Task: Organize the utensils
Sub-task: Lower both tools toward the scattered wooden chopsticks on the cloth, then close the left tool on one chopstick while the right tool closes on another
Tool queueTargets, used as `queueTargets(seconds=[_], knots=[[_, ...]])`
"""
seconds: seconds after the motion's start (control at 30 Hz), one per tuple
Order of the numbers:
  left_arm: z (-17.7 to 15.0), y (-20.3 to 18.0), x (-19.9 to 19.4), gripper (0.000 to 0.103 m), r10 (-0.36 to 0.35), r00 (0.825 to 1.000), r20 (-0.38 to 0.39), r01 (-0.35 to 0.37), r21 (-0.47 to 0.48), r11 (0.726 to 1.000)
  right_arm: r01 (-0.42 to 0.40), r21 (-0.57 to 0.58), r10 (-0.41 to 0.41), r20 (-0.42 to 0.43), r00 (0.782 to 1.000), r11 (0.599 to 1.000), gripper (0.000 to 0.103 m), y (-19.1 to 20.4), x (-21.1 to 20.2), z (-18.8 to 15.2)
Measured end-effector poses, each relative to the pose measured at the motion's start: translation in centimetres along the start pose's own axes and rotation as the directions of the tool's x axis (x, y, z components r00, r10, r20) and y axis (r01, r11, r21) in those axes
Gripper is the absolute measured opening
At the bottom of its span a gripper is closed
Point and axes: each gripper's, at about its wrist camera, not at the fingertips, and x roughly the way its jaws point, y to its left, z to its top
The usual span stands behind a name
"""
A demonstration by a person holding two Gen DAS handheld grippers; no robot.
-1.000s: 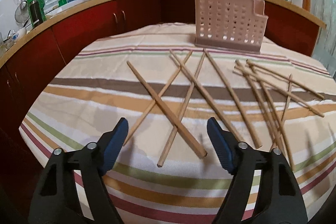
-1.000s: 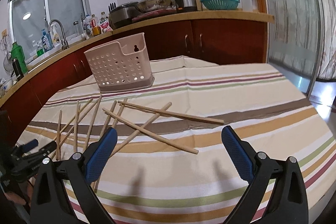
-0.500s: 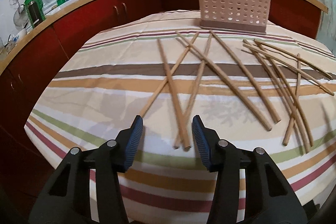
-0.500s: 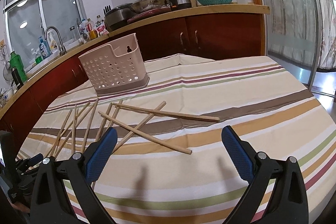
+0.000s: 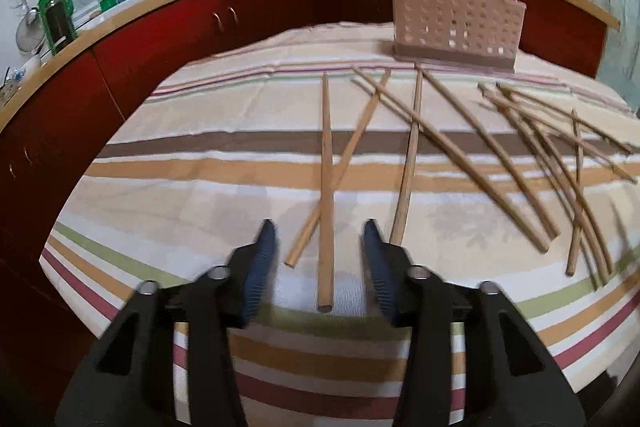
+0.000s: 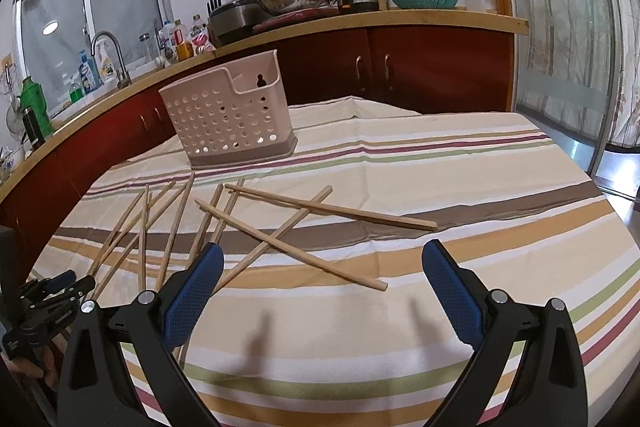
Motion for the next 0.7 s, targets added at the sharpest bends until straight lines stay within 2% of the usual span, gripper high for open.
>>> queueTargets(seconds=[0.07, 0.27, 0.43, 0.7], knots=[[-0.4, 0.4, -0.1, 0.033, -0.029, 1.000, 0.007, 0.030, -0.023, 0.999, 0.001, -0.003, -0.001, 0.003, 1.000, 1.000, 0.097, 0.2, -0.1, 0.0], [-0.9, 0.4, -0.6, 0.030, -0.023, 0.999, 0.023, 0.024, -0.019, 1.000, -0.005, -0.007, 0.004, -0.007, 1.000, 1.000, 0.097, 0.7, 0.4, -0.1], [-1.1, 0.4, -0.7, 0.018, -0.020, 0.999, 0.035, 0.020, -0.016, 1.000, -0.010, -0.001, 0.009, -0.014, 1.000, 1.000, 0.097, 0.5, 0.7, -0.3], [-1.2, -0.6, -0.4, 0.017, -0.035, 0.998, 0.053, 0.033, 0.034, 0.999, -0.024, 0.024, 0.025, -0.020, 0.999, 0.999, 0.097, -0.1, 1.1, -0.6]])
